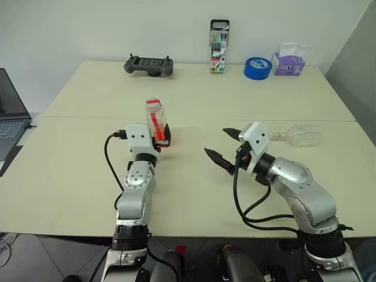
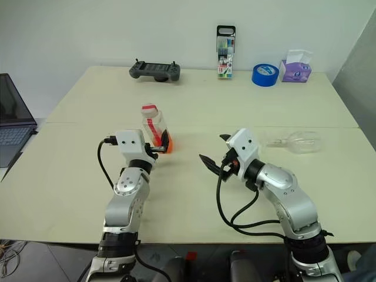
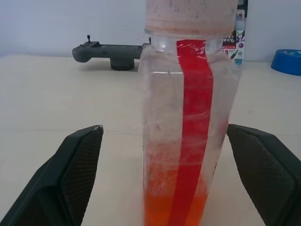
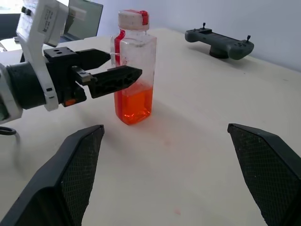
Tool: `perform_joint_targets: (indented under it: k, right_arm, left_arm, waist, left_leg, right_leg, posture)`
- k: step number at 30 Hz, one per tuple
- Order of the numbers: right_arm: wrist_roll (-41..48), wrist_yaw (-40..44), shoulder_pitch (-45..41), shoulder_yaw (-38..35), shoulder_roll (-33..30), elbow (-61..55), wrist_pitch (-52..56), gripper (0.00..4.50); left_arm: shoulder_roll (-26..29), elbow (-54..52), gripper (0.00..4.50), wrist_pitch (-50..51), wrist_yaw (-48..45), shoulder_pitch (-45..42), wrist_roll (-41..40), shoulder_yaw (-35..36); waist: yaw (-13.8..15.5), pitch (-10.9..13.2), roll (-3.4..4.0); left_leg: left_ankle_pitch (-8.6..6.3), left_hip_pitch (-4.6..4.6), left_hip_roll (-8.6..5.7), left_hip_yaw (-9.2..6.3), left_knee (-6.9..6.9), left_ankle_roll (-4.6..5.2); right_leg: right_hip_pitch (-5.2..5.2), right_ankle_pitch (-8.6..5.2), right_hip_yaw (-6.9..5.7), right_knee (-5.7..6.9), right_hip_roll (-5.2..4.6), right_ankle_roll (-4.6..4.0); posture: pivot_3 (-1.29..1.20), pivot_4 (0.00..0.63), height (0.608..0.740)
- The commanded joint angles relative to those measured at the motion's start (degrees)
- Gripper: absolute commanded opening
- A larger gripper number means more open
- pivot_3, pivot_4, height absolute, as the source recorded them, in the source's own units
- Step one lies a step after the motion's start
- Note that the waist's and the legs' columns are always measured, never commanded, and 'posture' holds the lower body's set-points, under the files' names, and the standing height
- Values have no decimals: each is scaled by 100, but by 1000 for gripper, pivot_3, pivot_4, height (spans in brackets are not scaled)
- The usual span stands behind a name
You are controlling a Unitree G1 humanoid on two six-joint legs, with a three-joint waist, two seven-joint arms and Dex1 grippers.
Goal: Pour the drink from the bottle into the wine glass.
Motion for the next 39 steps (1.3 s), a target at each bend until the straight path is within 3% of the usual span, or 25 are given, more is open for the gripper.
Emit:
perform_joint_targets:
  k: [1, 13, 16, 22, 28, 34, 39]
  right_arm:
    - [90, 70, -136, -3, -9, -90, -101, 4500]
    - [-66, 95, -68, 235, -69, -59, -131, 4500]
    - [-75, 93, -46, 243, -91, -55, -119, 4500]
    - [-79, 88, -69, 239, -109, -57, -98, 4500]
    - [11, 73, -388, 213, -127, -267, 167, 4500]
    - [174, -647, -1564, -349, 145, -364, 1470, 4500]
    - [536, -905, -1990, -628, 237, -625, 2689, 4500]
  left_arm:
    - [44, 323, 4474, -363, 9, -410, 53, 60]
    - [30, 1547, 4474, -911, 50, -1302, 90, 20]
    - [10, 1553, 3828, -977, 88, -1292, 113, 9]
    - [71, 1488, 1955, -992, 225, -1190, 225, 37]
    - [162, 1345, 1793, -951, 98, -1170, 164, 88]
    - [560, 1049, 1788, -729, -2112, -1210, -733, -345]
    - [847, 588, 1787, -566, -3565, -944, -1065, -922]
  waist:
    - [2, 0, 0]
    - [-2, 0, 0]
    - [-2, 0, 0]
    - [-2, 0, 0]
    - [-9, 0, 0]
    - [-15, 0, 1]
    - [-3, 0, 1]
  left_leg:
    - [0, 0, 0, -1, 1, 0]
    - [1, 1, -1, 0, 1, -2]
    - [1, 0, -1, -1, 1, -3]
    - [3, 2, -1, -2, 2, -4]
    - [3, 2, -2, 0, 2, -5]
    - [16, 0, -1, -5, -1, -27]
    - [26, -9, -3, -10, -3, -45]
  right_leg:
    - [0, 0, -2, 1, 0, 0]
    - [0, 1, -2, 2, 0, 1]
    - [-1, 1, -2, 2, -10, 1]
    - [-1, 1, -3, 6, -19, 1]
    - [-1, 1, -2, 6, -19, 1]
    - [-8, 2, -10, 16, -16, 0]
    - [-9, 2, -11, 6, -24, -1]
  posture:
    - [0, 150, 740]
    - [0, 150, 740]
    - [0, 150, 740]
    - [0, 150, 740]
    - [0, 150, 740]
    - [0, 150, 740]
    - [0, 150, 740]
